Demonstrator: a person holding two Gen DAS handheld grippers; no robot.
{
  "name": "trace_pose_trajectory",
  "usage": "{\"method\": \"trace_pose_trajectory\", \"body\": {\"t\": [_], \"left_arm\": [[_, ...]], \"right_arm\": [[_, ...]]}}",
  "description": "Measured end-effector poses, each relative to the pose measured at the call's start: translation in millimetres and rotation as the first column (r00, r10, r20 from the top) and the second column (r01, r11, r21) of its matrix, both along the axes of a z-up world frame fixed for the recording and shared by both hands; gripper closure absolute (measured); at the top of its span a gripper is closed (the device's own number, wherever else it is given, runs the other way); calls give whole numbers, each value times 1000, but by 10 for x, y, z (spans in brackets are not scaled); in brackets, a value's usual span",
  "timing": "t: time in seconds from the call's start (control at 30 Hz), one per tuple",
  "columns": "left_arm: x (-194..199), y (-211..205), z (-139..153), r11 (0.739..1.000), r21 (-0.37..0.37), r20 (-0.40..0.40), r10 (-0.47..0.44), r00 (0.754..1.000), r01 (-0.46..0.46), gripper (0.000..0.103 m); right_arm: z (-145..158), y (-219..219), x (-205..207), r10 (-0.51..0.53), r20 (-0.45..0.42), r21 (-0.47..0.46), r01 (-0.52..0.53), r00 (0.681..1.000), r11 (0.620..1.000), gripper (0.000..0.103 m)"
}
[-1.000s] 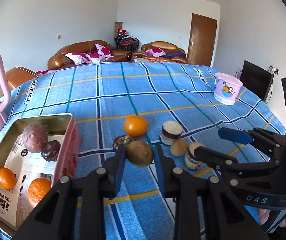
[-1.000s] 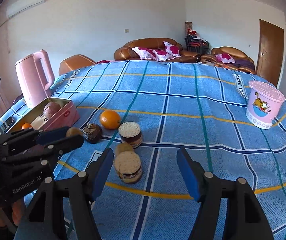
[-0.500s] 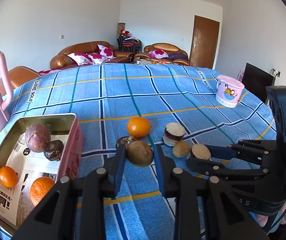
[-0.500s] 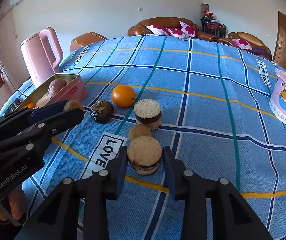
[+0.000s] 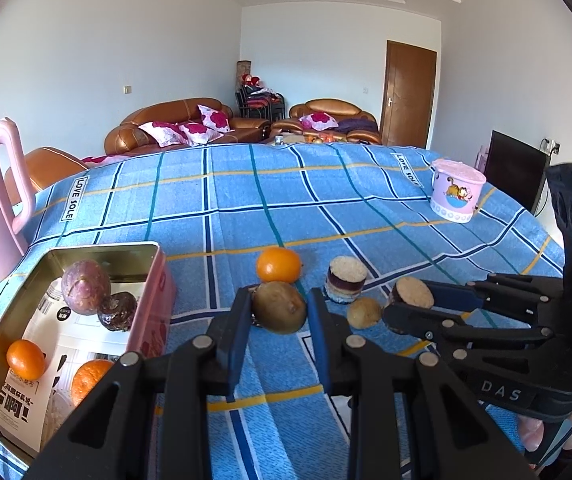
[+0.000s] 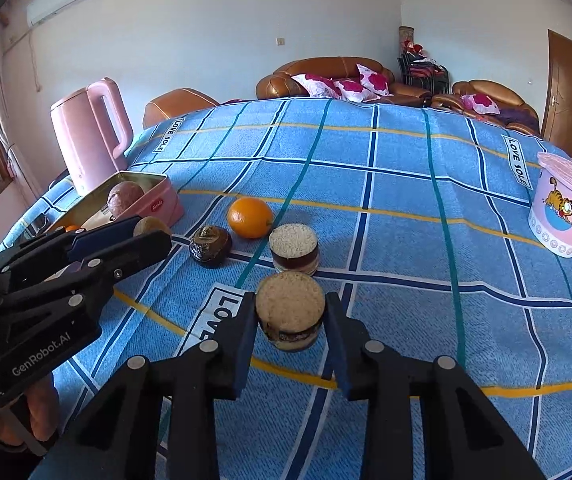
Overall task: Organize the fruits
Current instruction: 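Lift both held items off the tablecloth and carry them toward the tin box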
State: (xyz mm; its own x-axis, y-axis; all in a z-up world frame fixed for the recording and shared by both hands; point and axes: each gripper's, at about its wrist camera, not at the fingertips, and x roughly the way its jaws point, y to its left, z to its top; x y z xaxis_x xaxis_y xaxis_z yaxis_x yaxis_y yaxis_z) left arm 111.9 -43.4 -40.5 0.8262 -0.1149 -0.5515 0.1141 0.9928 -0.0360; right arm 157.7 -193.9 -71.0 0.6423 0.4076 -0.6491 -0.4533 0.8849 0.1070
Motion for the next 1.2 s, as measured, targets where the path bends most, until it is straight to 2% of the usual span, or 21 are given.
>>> {"method": "trace_pose_trajectory", "body": {"t": [0.63, 1.2], "left_arm": [[-90, -35, 54, 1000, 23, 56, 8, 998, -10, 73], [-179, -47, 105, 999, 33, 111, 10, 994, -14, 73]], "right_arm": [[156, -44, -216, -37, 162, 18, 35, 986, 999, 68], [240, -102, -368, -55, 249, 47, 45, 967, 998, 68]]}}
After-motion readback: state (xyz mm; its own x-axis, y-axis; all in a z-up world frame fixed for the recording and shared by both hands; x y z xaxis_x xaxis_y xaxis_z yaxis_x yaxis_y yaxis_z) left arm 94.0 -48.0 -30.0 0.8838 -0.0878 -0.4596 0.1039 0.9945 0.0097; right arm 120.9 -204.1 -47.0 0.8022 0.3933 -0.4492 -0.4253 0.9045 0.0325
